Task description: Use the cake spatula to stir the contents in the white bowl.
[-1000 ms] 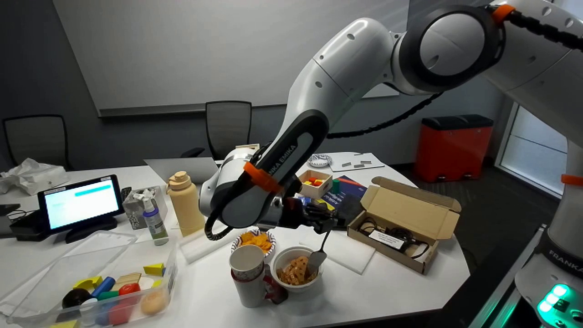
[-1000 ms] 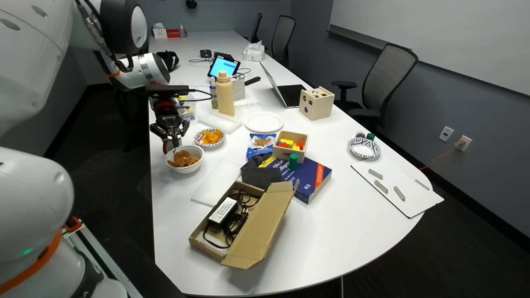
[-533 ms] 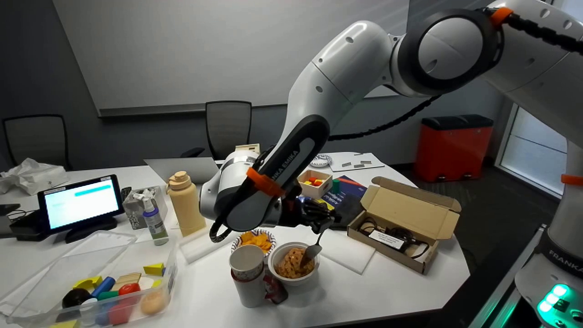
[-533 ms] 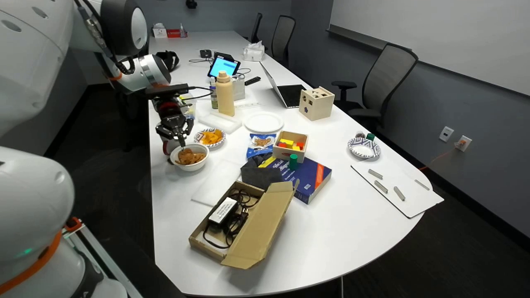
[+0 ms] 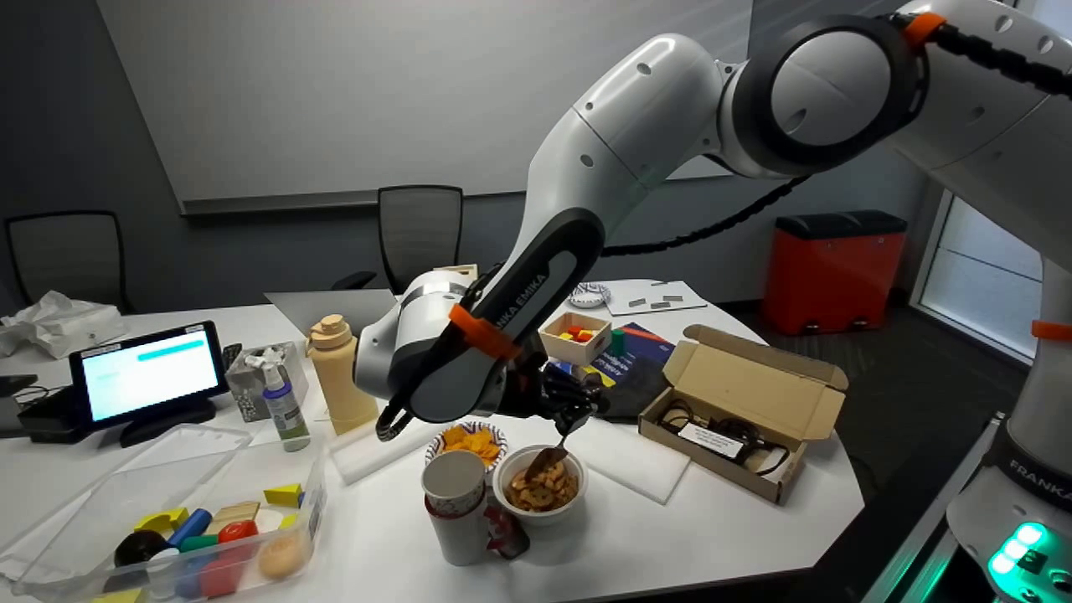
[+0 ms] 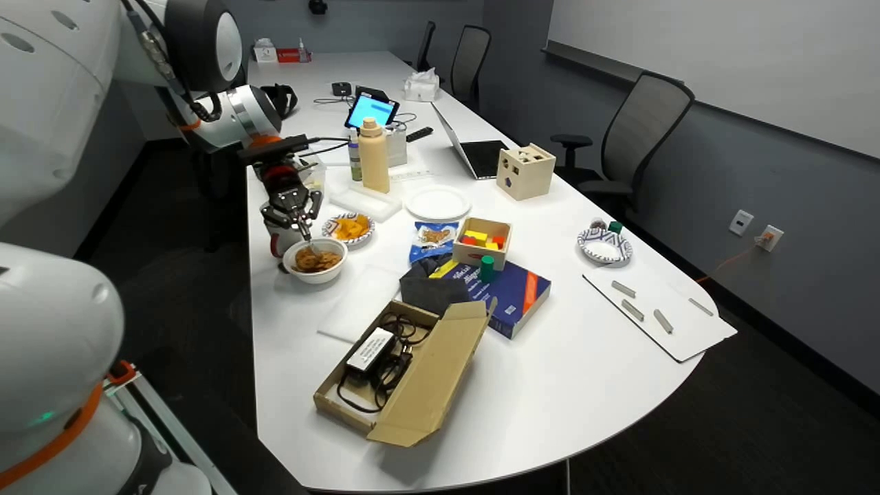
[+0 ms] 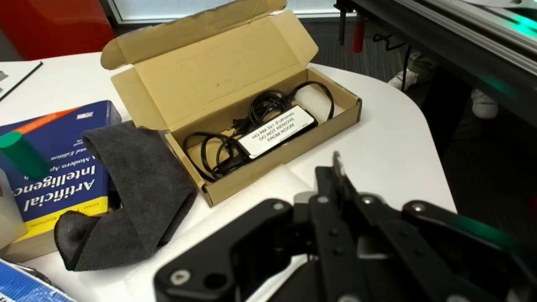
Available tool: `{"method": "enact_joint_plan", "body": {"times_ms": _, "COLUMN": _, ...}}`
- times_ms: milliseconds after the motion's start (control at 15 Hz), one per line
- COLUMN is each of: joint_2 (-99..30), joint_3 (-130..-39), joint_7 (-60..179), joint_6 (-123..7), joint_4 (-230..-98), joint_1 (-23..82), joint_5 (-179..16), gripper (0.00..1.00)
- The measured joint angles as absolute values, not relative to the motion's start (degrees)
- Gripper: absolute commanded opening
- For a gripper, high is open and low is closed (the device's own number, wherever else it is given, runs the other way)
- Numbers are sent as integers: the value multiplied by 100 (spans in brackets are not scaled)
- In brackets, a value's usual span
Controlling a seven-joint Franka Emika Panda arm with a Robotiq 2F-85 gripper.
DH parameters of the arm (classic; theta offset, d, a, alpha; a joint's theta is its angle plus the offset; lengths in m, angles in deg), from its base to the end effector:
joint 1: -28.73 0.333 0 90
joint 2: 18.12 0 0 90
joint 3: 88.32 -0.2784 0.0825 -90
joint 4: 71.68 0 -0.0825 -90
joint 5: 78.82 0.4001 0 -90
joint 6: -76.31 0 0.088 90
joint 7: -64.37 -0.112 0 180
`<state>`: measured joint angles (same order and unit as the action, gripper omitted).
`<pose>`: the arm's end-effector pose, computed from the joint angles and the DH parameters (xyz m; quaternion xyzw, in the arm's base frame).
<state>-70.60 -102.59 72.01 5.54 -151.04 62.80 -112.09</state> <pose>0.4517 0.3757 0.1154 0.7280 0.4550 -0.3907 0.3322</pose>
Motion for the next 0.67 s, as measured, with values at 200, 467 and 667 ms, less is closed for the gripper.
{"method": "enact_joint_plan", "body": {"times_ms": 200, "joint_2": -7062, "joint_3": -10305, "joint_7": 7153, "joint_6": 362, "joint_4": -15105, "joint_1": 6282, "joint_5": -11111, "gripper": 1}}
{"method": "enact_joint_plan", "body": {"times_ms": 467, "joint_2": -7022, "joint_3": -10319, "joint_7": 7284, "joint_6": 364, "joint_4": -15059, "joint_1": 6271, "joint_5": -10839, "gripper": 1}}
{"method": "enact_joint_plan", "body": {"times_ms": 667, "joint_2": -6975, "joint_3": -10311, "joint_7": 7451, "joint_6": 645, "joint_4": -14978, "joint_1": 6245, "joint_5": -10735, "gripper": 1}}
